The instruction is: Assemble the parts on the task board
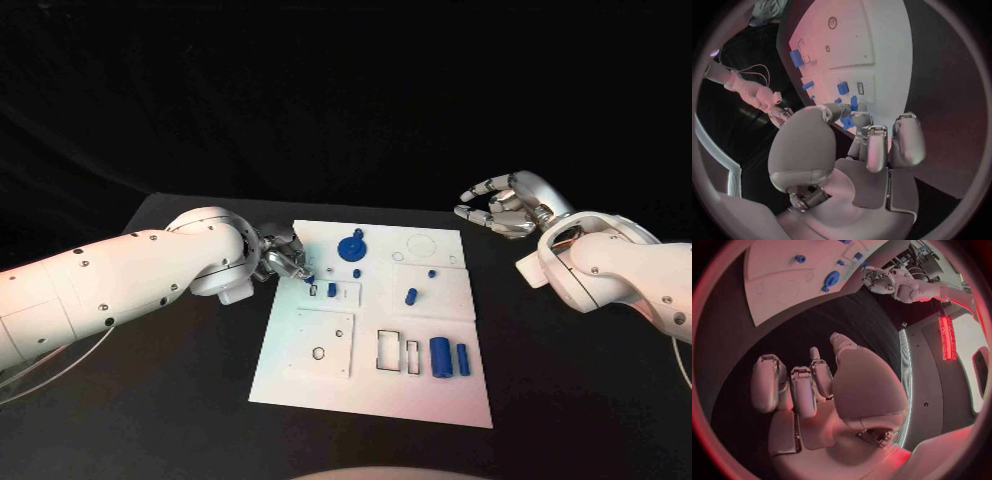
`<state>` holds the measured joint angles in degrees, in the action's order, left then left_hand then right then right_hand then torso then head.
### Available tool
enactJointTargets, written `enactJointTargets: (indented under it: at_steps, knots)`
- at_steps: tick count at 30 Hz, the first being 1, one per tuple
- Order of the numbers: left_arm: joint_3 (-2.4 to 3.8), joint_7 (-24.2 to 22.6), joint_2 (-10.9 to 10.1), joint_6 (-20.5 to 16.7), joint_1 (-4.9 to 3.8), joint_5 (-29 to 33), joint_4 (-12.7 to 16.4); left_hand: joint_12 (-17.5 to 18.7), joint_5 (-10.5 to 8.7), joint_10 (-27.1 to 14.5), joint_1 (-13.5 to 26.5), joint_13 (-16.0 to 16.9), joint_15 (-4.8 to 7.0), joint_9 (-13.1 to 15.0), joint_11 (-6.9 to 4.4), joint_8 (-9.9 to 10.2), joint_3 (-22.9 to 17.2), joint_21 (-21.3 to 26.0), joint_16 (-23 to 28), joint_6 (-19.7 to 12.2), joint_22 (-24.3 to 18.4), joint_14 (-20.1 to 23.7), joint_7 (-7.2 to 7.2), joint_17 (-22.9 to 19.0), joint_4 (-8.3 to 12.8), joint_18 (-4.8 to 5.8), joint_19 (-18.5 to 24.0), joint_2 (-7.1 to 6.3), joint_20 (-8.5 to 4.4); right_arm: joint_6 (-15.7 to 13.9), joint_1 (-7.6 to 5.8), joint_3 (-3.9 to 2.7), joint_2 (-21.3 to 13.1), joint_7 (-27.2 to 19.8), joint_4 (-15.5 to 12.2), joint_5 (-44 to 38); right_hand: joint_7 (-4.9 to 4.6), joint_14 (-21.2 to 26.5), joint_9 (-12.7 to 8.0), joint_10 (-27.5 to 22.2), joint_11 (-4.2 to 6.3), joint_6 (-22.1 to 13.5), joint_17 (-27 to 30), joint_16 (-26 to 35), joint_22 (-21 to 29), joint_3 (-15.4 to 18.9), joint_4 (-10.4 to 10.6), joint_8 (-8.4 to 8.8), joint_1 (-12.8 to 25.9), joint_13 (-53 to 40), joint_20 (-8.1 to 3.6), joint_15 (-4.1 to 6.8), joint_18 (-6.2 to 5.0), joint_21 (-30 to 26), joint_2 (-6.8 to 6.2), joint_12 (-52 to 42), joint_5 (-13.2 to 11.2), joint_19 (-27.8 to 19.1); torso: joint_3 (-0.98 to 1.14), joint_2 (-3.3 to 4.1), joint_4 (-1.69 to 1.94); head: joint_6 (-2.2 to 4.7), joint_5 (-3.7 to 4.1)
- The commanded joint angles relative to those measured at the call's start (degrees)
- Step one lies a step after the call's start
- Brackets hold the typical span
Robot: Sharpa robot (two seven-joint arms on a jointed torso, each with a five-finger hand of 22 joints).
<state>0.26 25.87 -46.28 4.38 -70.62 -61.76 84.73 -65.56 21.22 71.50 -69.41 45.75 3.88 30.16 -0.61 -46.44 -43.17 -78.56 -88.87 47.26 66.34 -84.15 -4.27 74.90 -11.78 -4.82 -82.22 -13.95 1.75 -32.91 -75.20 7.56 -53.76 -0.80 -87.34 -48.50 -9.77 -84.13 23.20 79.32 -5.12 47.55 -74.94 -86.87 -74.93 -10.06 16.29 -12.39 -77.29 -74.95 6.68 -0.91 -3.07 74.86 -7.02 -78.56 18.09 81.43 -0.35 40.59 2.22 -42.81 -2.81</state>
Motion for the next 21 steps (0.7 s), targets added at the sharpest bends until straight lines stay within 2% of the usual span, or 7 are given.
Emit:
enactJointTargets:
  at_steps: [1, 7, 13, 21]
  knots:
    - [0.02, -1.29, -0.06, -1.02, 0.47, -3.47, 0.48, -0.31, 0.33, 0.51, -0.04, 0.18, 0.44, 0.96, -0.10, -0.37, -9.62, -0.20, -0.23, 0.75, 0.06, -5.26, 0.31, 12.77, 9.82, 0.25, -0.29, 0.12, 0.08, 0.09, 0.09, 0.01, -0.02, -0.54, -0.06, -0.09, 0.07, -3.77, -0.02, -0.04, 0.32, 0.27, -6.22, 0.21, -5.36, -0.09, 0.23, -0.39, 0.55, -1.94, -0.09, 0.35, -0.73, -0.31, -0.11, 0.14, -0.13, -0.35, 0.04, 0.05, -0.12, 0.03, -0.09]
    - [0.01, -1.32, 0.24, -1.00, 1.05, -4.52, 0.62, -0.42, 0.40, 0.63, -0.04, 0.37, 0.47, 0.97, -0.13, -0.37, -9.65, -0.26, -0.24, 0.82, 0.18, -5.26, 0.33, 12.80, 9.88, 0.28, -0.33, 0.06, 0.06, 0.06, 0.14, 0.01, -0.04, -0.58, -0.10, -0.06, 0.07, -3.77, -0.02, -0.04, 0.32, 0.27, -6.22, 0.21, -5.36, -0.09, 0.23, -0.39, 0.55, -1.94, -0.09, 0.35, -0.73, -0.31, -0.11, 0.14, -0.13, -0.35, 0.08, 0.14, -0.16, -0.01, -0.15]
    - [0.01, -1.00, 0.53, -0.43, 1.20, -4.85, 0.62, -0.53, 0.52, 0.78, -0.04, 0.56, 0.49, 0.98, -0.16, -0.37, -9.67, -0.32, -0.25, 0.91, 0.29, -5.27, 0.36, 12.82, 9.93, 0.29, -0.37, 0.01, 0.03, 0.08, 0.15, 0.01, -0.08, -0.59, -0.14, -0.04, 0.08, -3.76, -0.02, -0.08, 0.32, 0.25, -6.15, 0.24, -5.31, -0.12, 0.24, -0.41, 0.69, -1.89, -0.10, 0.35, -0.75, -0.40, -0.05, 0.19, -0.09, -0.39, 0.14, 0.12, -0.14, -0.09, -0.03]
    - [0.01, -0.37, 0.83, 0.97, 1.28, -4.93, 0.33, -0.53, 0.52, 0.78, -0.04, 0.56, 0.49, 0.98, -0.16, -0.37, -9.67, -0.32, -0.25, 0.91, 0.29, -5.27, 0.36, 12.82, 9.93, 0.29, -0.37, 0.01, 0.03, 0.08, 0.15, 0.01, -0.12, -0.60, -0.19, -0.02, 0.08, -3.76, -0.02, -0.08, 0.32, 0.25, -6.15, 0.24, -5.31, -0.12, 0.24, -0.41, 0.69, -1.89, -0.10, 0.35, -0.75, -0.40, -0.05, 0.19, -0.09, -0.39, 0.08, 0.09, -0.08, -0.20, -0.04]
